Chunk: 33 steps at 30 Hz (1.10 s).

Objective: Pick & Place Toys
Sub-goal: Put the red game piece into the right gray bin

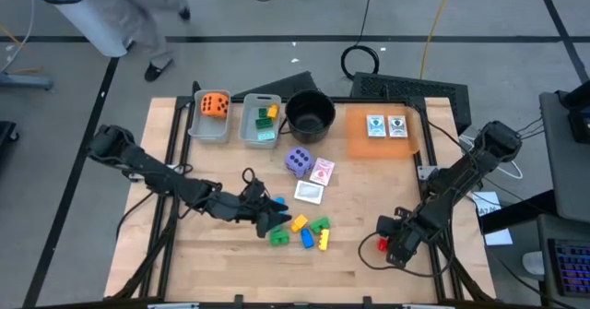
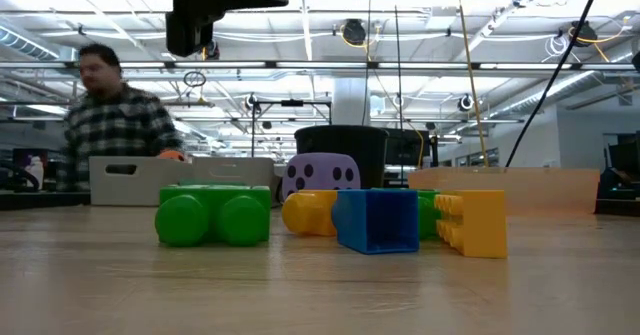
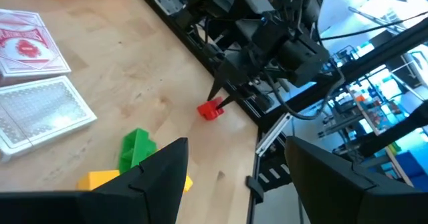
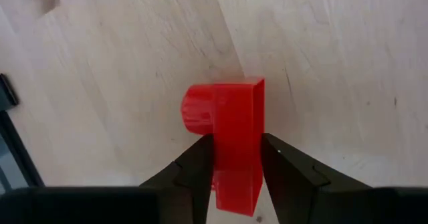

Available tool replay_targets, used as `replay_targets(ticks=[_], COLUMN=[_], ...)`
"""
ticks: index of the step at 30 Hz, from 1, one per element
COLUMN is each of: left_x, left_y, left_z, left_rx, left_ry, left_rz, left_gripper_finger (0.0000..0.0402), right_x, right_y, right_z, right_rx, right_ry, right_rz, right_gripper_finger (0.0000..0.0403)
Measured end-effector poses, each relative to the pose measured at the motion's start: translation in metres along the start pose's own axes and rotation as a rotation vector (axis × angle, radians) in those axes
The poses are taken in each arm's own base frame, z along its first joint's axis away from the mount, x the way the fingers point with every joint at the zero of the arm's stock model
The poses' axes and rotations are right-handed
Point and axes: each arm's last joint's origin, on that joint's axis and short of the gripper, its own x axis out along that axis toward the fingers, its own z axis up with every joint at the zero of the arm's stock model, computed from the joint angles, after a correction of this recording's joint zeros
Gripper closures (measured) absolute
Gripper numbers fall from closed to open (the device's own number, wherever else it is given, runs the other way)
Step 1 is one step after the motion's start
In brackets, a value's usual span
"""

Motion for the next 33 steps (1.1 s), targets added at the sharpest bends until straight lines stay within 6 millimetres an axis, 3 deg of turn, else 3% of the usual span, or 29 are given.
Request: replay_targets(ticks=[8,19,25,33], left_x=[0.004,0.009,0.010,0.009], left_y=[0.006,0.014,0.013,0.003], left_z=[0.009,0.020,0.022,0.029], left_rx=[0.018,0.010,0.010,0.002], left_ry=[0.000,0.026,0.020,-0.056], left_rz=[0.005,-0.007,-0.026,-0.124], left_gripper_finger=[0.0144,0.0144,0.0144,0.0144], right_x=[0.000,-0.006,-0.031,-0.085], right_y=[0.001,0.006,0.009,0.002], right_z=[0.000,0.016,0.045,0.092], right_rx=[-0.005,0.000,0.036,0.068], right_ry=[-0.005,-0.090,-0.334,-0.768], right_rz=[0.012,0.117,0.289,0.549], right_gripper_finger=[0.0333,0.0333,0.0329,0.0331])
